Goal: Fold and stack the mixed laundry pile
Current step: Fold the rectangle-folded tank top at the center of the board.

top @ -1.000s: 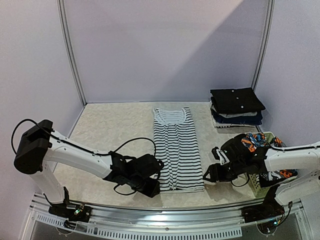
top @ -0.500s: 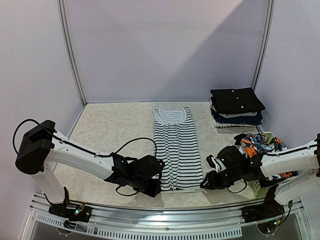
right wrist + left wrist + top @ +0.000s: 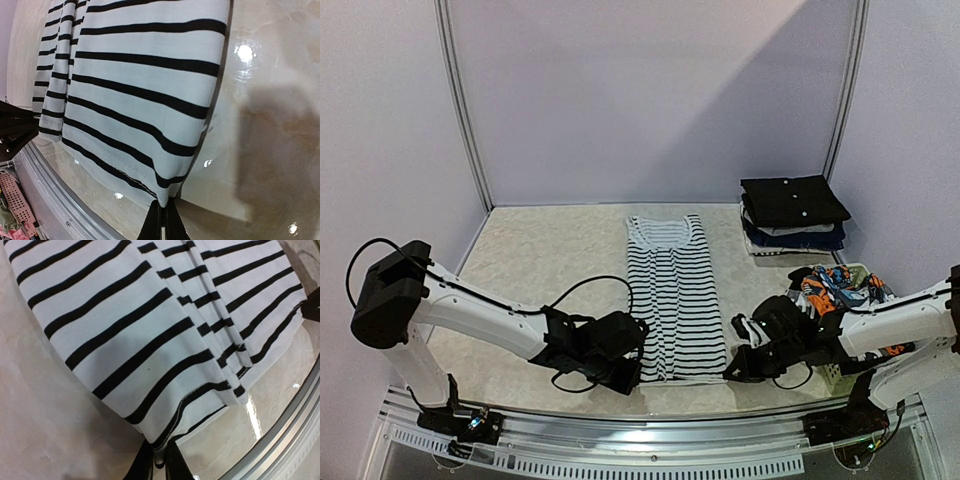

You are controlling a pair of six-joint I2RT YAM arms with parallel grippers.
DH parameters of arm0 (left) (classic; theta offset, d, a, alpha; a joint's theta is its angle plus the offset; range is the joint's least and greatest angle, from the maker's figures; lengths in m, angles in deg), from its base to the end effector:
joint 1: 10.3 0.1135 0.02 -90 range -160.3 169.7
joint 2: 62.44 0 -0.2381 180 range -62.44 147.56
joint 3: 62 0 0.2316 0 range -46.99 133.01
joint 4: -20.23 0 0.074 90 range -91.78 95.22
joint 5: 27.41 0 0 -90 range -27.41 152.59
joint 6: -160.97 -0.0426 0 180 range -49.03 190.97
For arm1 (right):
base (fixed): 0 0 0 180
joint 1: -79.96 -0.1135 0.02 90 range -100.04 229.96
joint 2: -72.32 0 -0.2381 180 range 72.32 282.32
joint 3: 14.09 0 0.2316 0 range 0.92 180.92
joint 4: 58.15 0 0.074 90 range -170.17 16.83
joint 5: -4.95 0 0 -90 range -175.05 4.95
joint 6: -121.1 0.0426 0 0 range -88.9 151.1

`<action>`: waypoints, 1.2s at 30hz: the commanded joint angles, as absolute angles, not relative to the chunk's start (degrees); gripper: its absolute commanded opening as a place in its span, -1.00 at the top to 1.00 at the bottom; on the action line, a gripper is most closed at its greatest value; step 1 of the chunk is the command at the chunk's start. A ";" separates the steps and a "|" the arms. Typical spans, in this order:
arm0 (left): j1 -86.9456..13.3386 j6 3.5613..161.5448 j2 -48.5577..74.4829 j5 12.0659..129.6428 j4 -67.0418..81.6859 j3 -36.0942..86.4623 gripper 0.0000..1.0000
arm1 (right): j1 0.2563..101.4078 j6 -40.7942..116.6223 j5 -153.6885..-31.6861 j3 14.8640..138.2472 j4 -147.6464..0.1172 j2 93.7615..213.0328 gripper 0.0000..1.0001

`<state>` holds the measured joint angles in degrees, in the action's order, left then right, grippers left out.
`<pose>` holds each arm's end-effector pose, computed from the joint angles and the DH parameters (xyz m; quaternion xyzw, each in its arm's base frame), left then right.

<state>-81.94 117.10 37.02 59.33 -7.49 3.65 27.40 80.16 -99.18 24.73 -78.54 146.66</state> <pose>0.0990 -0.2907 0.1171 0.2071 0.9465 -0.1962 0.1506 0.1187 0.1722 0.1127 -0.0650 0.9473 0.2998 0.0927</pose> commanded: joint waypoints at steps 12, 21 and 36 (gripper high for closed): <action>-83.45 116.22 34.14 58.11 -9.91 4.82 0.92 | 27.01 78.42 -94.35 29.61 -86.92 140.72 1.00; -81.74 114.22 31.91 53.99 -14.11 9.53 0.94 | 27.01 75.62 -87.70 37.30 -92.75 139.88 1.00; -71.01 104.62 34.25 50.71 -19.04 20.91 0.95 | 32.99 67.87 -79.84 54.61 -93.44 153.42 1.00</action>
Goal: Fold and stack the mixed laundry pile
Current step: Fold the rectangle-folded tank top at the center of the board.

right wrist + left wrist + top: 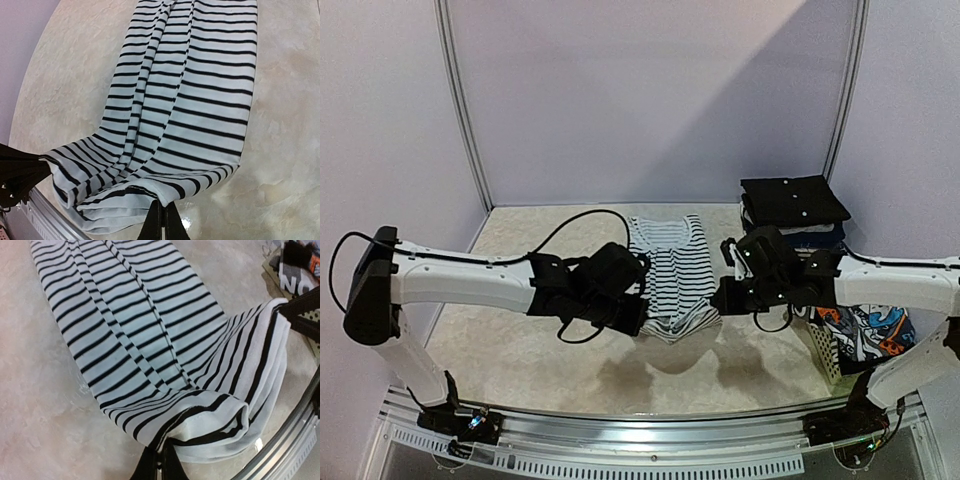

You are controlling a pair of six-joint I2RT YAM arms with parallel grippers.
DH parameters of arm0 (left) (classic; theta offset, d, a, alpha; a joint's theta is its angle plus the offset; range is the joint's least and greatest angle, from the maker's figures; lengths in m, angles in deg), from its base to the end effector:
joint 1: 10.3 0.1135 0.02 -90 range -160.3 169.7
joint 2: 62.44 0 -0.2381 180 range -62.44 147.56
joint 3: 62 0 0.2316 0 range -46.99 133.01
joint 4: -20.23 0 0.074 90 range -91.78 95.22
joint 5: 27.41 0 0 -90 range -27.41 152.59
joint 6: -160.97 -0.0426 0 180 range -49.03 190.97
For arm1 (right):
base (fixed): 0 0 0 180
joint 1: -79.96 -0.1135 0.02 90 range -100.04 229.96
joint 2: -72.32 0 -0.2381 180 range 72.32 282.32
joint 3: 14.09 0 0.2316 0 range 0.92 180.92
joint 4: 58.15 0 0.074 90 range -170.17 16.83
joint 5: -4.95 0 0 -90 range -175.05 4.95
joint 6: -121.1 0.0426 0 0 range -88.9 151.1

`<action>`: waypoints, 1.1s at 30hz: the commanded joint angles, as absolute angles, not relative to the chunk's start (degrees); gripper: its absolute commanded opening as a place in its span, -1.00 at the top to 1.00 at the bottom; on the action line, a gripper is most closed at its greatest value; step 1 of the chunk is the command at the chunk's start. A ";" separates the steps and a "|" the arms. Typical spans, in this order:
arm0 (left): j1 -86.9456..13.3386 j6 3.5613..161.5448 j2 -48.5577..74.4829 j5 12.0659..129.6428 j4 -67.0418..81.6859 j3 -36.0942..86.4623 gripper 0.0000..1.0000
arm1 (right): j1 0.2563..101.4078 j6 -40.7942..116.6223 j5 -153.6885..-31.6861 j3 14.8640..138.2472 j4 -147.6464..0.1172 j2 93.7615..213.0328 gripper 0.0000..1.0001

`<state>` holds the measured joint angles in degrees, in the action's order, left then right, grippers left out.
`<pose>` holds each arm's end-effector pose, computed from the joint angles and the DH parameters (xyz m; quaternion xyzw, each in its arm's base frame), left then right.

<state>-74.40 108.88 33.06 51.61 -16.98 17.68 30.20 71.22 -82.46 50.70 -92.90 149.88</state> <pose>0.1538 -0.2981 0.1948 0.1843 0.9264 -0.1882 0.2691 0.1780 0.2074 0.2089 -0.0701 0.9292 0.2409 0.2712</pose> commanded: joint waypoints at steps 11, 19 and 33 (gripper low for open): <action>-61.90 98.35 40.50 53.90 -21.63 30.80 0.95 | 39.71 63.29 -80.16 64.76 -92.20 163.80 1.00; -57.97 96.32 47.01 55.21 -23.77 37.49 0.95 | 42.84 61.29 -82.75 70.71 -92.22 171.47 1.00; -52.94 93.30 55.34 58.13 -22.19 43.66 0.95 | 46.47 59.25 -86.22 79.14 -92.44 182.06 1.00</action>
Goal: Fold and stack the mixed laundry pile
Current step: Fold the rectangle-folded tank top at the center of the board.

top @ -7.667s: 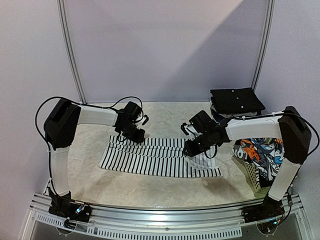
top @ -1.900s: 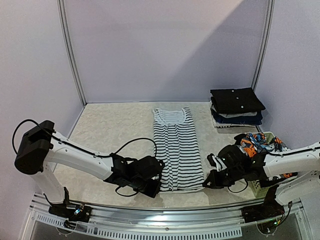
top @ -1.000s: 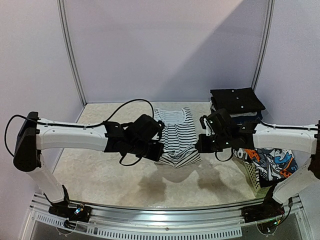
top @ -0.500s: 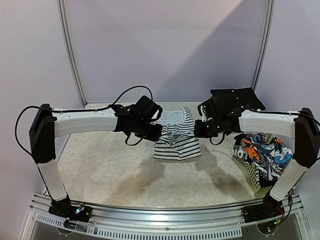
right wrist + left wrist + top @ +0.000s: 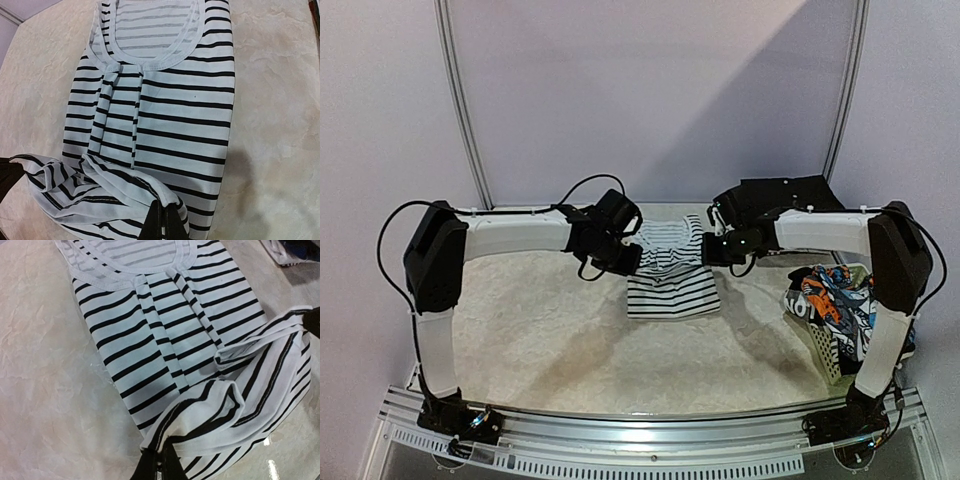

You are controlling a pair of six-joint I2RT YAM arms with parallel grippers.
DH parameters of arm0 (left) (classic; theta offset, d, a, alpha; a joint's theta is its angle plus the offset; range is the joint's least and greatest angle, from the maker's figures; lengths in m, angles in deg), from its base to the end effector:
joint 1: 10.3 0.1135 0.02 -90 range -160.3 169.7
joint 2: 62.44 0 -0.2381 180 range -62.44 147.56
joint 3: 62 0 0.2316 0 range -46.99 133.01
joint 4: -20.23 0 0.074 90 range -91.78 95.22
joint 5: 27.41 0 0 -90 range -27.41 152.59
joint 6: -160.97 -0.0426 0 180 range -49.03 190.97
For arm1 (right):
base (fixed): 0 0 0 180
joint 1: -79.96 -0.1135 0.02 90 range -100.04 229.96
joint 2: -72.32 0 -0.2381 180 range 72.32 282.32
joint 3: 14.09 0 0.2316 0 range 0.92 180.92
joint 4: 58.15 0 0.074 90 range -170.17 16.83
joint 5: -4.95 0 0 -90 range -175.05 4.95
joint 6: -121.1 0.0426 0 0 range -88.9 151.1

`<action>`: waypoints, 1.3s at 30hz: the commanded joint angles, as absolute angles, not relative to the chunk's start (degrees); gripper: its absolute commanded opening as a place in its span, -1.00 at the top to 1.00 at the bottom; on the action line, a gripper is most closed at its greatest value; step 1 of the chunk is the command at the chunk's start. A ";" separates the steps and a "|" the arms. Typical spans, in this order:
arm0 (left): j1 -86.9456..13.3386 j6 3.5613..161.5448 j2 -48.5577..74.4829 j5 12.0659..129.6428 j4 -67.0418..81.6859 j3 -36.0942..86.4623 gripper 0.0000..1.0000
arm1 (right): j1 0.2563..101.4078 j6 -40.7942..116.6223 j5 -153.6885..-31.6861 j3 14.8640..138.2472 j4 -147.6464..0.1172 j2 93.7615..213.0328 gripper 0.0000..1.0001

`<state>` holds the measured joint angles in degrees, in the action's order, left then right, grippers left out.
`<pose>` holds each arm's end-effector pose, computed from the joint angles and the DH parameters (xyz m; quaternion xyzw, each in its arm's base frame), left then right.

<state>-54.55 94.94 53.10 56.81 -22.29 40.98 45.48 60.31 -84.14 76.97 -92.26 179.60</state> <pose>0.3005 -0.2867 0.1825 0.1528 0.9405 -0.1282 0.2751 0.3198 0.2188 0.1864 -0.0406 0.9398 0.1727 0.2922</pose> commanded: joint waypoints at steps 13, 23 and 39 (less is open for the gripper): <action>-50.18 91.27 62.25 58.50 -21.09 49.27 0.94 | 48.44 59.27 -85.44 83.45 -92.15 187.78 1.00; -48.98 89.85 65.13 58.80 -20.52 51.15 0.94 | 49.67 59.97 -85.39 84.86 -92.58 190.12 1.00; -47.60 89.26 69.86 58.57 -19.96 55.29 0.81 | 50.23 61.86 -83.59 88.11 -93.86 194.19 1.00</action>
